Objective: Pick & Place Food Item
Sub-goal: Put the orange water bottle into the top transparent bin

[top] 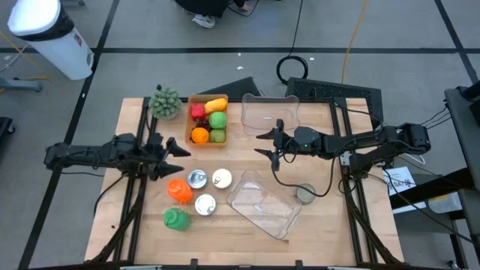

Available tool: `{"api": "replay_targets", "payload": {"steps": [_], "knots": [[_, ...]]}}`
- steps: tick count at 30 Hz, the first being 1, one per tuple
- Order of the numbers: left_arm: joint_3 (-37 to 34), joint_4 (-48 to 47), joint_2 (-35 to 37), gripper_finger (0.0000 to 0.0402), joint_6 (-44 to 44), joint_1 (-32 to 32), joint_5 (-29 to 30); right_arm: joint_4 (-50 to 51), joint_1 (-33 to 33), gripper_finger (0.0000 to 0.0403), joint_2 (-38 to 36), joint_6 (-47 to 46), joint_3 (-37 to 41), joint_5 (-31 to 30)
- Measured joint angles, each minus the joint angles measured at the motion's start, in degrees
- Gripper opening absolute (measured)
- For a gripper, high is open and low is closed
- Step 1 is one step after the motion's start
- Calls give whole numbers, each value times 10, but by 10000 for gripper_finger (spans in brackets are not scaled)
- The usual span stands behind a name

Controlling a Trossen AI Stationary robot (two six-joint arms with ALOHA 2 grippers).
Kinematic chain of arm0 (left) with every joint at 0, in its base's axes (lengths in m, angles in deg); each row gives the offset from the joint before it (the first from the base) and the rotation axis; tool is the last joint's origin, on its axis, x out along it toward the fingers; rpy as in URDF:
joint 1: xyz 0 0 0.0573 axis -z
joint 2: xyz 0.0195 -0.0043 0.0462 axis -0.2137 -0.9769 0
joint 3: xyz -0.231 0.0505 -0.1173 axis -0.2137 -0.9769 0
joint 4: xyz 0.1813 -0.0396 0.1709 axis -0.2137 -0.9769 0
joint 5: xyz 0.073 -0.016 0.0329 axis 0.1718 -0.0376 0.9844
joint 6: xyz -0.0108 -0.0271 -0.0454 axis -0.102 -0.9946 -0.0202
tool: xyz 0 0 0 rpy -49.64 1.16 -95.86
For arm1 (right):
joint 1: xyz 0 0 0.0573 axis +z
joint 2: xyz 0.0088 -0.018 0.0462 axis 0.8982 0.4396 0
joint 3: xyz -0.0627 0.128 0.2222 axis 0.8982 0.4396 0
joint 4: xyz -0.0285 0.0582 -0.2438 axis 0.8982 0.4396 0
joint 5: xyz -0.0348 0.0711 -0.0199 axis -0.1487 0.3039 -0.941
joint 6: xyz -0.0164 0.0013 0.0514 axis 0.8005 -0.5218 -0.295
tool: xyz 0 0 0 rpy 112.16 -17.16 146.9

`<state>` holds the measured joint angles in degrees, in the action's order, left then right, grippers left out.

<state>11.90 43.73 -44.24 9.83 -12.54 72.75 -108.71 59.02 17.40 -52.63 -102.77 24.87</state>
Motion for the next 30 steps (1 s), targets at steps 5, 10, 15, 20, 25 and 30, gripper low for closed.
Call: {"api": "replay_targets", "payload": {"steps": [5,10,15,20,25,30], "knots": [[133,-230,-89,376,-44,16,52,0,0,210,0,1,0,0],[272,-407,-212,376,-89,49,57,0,0,210,0,13,0,0],[393,-543,-334,376,-119,86,62,0,0,210,0,14,0,0],[498,-666,-443,376,-130,125,62,0,0,210,0,14,0,0],[570,-797,-535,376,-173,153,69,1,0,210,0,14,0,0],[584,-854,-593,376,-205,164,78,1,0,210,0,14,0,0]]}}
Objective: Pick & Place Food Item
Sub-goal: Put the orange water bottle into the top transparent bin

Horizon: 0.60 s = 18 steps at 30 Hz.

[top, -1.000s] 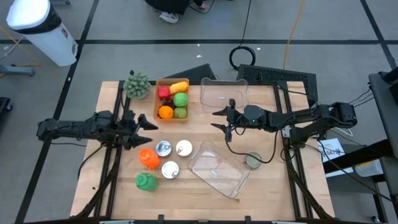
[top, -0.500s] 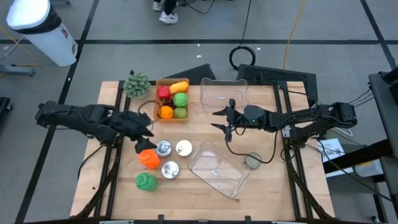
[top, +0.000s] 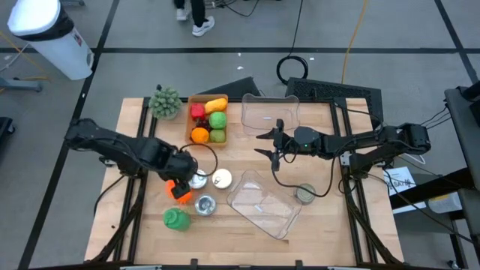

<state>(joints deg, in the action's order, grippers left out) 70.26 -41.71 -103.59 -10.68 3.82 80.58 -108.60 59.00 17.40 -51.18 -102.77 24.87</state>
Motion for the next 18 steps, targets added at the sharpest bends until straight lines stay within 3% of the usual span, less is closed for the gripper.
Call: {"api": "replay_targets", "payload": {"steps": [11,18], "knots": [[0,-26,-61,376,-23,5,-105,-1,0,210,0,-2,0,0],[0,-92,-61,376,-28,-3,-106,-1,0,210,0,-2,0,0]]}}
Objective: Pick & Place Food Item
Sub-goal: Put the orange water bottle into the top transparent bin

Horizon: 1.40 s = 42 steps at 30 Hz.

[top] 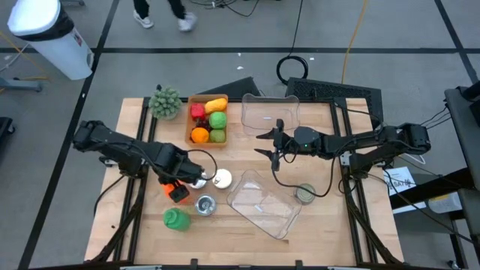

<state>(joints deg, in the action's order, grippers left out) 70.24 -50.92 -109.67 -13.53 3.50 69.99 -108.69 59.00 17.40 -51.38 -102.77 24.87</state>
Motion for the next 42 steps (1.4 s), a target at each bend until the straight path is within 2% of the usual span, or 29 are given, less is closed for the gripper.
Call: {"api": "replay_targets", "payload": {"steps": [5,12,21,42], "knots": [[0,0,0,376,-37,18,6,0,0,210,0,0,0,0],[0,-1,0,376,-76,31,57,0,0,210,0,1,0,0],[0,12,0,376,-101,32,61,0,0,210,0,1,0,0],[0,16,0,376,-56,28,64,0,0,210,0,0,0,0]]}}
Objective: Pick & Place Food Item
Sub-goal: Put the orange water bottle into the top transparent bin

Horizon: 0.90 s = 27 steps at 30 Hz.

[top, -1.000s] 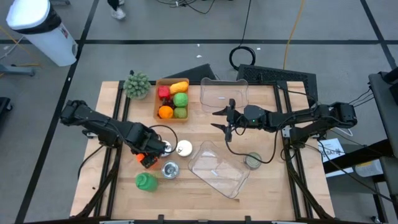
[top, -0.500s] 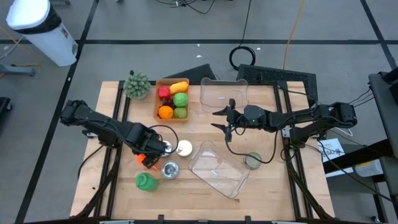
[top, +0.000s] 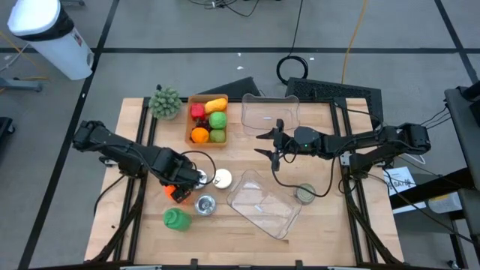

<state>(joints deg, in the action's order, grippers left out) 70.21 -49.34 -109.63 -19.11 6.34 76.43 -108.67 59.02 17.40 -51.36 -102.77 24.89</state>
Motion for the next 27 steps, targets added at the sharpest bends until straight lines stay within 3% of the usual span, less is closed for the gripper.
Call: {"api": "replay_targets", "payload": {"steps": [5,16,24,27], "knots": [[0,0,0,352,1,0,0,0,0,210,0,0,0,0],[0,0,0,229,5,0,4,0,0,210,0,0,0,0],[0,-15,0,248,27,-8,11,0,0,210,0,-1,0,0],[0,-17,0,239,42,-15,4,0,0,210,0,-1,0,0]]}}
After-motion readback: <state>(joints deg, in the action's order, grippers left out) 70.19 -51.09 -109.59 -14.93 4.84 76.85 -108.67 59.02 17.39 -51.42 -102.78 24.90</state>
